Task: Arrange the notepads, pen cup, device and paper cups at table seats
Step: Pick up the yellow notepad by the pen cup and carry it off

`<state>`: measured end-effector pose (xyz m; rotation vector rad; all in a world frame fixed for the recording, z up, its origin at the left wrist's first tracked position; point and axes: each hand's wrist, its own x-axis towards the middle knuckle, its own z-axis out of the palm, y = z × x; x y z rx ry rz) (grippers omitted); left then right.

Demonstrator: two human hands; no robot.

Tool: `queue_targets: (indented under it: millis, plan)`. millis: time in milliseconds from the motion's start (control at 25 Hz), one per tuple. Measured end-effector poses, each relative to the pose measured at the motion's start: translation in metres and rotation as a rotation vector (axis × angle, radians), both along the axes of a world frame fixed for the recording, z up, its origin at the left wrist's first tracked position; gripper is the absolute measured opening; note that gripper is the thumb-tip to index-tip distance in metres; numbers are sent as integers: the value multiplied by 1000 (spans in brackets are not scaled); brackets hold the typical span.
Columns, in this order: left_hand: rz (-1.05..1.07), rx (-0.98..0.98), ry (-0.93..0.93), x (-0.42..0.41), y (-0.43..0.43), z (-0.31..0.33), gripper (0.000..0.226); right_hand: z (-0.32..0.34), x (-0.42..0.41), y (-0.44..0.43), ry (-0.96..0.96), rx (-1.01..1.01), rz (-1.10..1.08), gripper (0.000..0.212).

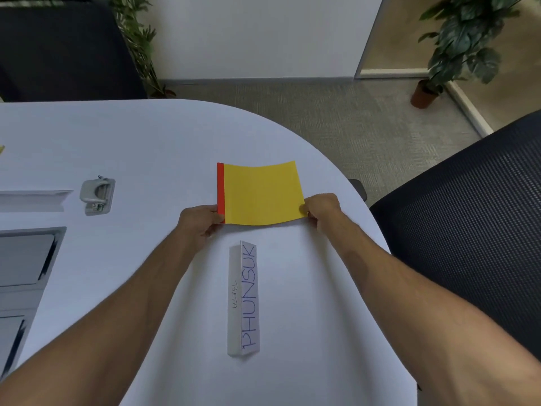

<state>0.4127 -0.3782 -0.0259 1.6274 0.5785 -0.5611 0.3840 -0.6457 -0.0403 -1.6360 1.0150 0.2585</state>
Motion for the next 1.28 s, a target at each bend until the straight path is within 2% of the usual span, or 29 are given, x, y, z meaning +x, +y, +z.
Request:
queue_targets:
  millis: [80, 200, 320, 520, 640, 880, 960, 1080, 1280]
  plan:
    - [22, -36, -23, -2, 2, 10, 35, 13, -7, 1, -54, 76, 51, 13]
    - [47, -87, -52, -17, 12, 33, 36, 39, -28, 3, -122, 153, 24, 16]
    - [44, -169, -90, -44, 26, 63, 33, 73, -60, 7, -205, 314, 10, 16]
    - [73, -241, -134, -105, 55, 114, 30, 119, -128, 24, -251, 520, 77, 34]
    - [112, -286, -170, -153, 72, 144, 27, 141, -171, 42, -257, 566, 117, 33]
    - [434, -466, -234, -282, 87, 181, 18, 171, -262, 95, -270, 649, 161, 35]
    - [469, -436, -263, -329, 80, 182, 14, 178, -290, 118, -277, 673, 183, 37]
    - [534, -381, -299, -383, 78, 184, 24, 184, -327, 154, -289, 687, 241, 36]
    - [697, -300, -311, -435, 113, 191, 29, 189, -369, 199, -275, 656, 411, 37]
